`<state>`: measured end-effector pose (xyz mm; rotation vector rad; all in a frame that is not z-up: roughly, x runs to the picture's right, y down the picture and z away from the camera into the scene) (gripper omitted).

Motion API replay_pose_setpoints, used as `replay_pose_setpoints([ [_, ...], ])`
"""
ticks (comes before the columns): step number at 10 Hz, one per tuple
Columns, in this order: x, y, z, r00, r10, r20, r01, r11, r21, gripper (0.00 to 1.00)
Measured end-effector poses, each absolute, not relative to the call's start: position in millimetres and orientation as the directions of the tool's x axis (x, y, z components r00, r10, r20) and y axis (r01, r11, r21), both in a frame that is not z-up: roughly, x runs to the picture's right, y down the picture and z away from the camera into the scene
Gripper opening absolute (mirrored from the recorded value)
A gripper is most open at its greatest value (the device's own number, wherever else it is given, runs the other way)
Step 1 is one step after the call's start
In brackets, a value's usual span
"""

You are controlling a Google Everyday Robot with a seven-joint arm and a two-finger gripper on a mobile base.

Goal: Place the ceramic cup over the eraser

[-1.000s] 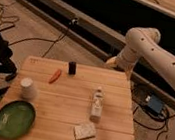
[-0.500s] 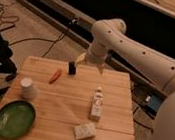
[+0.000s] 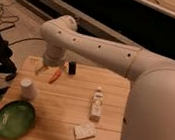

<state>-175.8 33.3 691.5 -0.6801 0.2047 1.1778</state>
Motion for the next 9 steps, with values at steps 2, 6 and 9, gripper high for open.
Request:
replay_pose_setpoints([
  [2, -184, 37, 690, 0.408, 0.777, -0.480, -0.892, 0.229, -0.389, 0.80],
  [6, -184, 38, 690, 0.406, 0.776, -0.482, -0.893, 0.225, -0.390, 0.80],
  [9, -193, 30, 705, 0.345, 0.807, -0.480, -0.903, 0.147, -0.403, 0.80],
])
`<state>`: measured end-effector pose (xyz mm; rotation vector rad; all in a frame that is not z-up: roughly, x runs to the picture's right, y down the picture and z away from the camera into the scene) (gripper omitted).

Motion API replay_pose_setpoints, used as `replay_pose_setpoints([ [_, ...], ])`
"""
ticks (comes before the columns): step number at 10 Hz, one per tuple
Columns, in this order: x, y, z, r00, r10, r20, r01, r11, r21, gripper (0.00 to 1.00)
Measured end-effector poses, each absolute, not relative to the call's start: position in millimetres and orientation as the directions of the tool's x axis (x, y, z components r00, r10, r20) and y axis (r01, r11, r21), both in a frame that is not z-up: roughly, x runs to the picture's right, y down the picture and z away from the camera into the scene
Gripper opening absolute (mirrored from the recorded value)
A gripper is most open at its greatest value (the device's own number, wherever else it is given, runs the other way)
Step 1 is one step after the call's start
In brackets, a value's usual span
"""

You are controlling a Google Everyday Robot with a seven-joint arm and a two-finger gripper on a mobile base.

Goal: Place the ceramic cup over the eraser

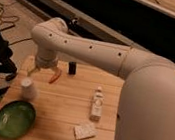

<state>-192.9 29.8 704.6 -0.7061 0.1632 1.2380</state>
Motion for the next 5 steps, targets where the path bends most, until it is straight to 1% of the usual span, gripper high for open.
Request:
replay_pose_setpoints([
  [2, -234, 30, 726, 0.334, 0.818, -0.469, -0.874, 0.083, -0.478, 0.80],
  [5, -279, 48, 751, 0.397, 0.787, -0.472, -0.836, 0.098, -0.540, 0.80],
])
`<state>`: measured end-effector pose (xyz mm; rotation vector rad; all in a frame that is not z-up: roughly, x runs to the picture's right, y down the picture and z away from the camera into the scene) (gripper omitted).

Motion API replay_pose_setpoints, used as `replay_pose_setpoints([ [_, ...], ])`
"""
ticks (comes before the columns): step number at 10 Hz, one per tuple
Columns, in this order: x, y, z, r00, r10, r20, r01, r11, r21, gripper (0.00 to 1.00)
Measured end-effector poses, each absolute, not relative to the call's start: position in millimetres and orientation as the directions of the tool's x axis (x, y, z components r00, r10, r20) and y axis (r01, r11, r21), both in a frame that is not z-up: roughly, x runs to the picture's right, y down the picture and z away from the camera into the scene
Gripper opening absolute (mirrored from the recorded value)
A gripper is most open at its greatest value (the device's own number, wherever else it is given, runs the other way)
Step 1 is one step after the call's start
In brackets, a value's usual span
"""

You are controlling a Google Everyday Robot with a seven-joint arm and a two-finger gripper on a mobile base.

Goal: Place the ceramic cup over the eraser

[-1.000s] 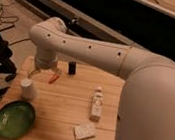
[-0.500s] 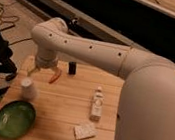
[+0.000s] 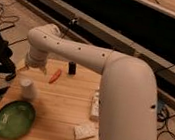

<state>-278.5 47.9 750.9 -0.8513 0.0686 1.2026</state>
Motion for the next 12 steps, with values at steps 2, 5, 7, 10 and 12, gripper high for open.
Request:
replay_pose_setpoints([
  [2, -299, 64, 766, 0.443, 0.755, -0.483, -0.819, 0.123, -0.560, 0.80],
  [5, -318, 81, 789, 0.483, 0.714, -0.506, -0.810, 0.145, -0.568, 0.80],
  [7, -324, 92, 804, 0.492, 0.689, -0.532, -0.811, 0.141, -0.568, 0.80],
  [10, -323, 104, 817, 0.491, 0.662, -0.567, -0.817, 0.125, -0.562, 0.80],
  [12, -321, 112, 821, 0.492, 0.646, -0.583, -0.820, 0.120, -0.560, 0.76],
])
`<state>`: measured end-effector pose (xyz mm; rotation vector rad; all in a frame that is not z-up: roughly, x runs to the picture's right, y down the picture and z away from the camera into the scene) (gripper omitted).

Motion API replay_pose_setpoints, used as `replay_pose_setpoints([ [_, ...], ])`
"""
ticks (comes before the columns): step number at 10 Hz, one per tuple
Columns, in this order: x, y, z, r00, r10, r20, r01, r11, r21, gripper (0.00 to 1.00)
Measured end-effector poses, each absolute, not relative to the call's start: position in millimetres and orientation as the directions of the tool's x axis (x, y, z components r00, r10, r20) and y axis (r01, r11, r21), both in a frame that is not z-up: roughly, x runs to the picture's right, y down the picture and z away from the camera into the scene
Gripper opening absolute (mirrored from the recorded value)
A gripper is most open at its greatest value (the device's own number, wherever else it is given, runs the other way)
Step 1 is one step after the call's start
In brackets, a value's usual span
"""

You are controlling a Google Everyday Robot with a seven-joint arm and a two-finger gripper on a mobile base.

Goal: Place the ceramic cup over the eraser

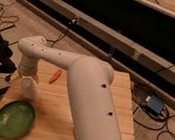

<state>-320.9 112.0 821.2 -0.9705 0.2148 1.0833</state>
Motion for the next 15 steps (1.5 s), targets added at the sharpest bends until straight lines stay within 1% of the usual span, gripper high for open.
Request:
replay_pose_setpoints([
  [3, -315, 121, 823, 0.500, 0.628, -0.597, -0.819, 0.117, -0.563, 0.49],
  [4, -313, 122, 823, 0.500, 0.624, -0.601, -0.819, 0.116, -0.561, 0.37],
  [7, -303, 118, 823, 0.493, 0.624, -0.606, -0.827, 0.120, -0.549, 0.06],
  [8, -298, 113, 822, 0.488, 0.629, -0.605, -0.831, 0.122, -0.543, 0.01],
  [9, -294, 104, 819, 0.482, 0.637, -0.601, -0.833, 0.122, -0.540, 0.00],
  [12, -267, 44, 797, 0.468, 0.677, -0.569, -0.843, 0.149, -0.517, 0.00],
  [14, -240, -6, 778, 0.453, 0.700, -0.553, -0.850, 0.151, -0.505, 0.00],
  [15, -227, -31, 770, 0.431, 0.720, -0.544, -0.850, 0.121, -0.513, 0.00],
])
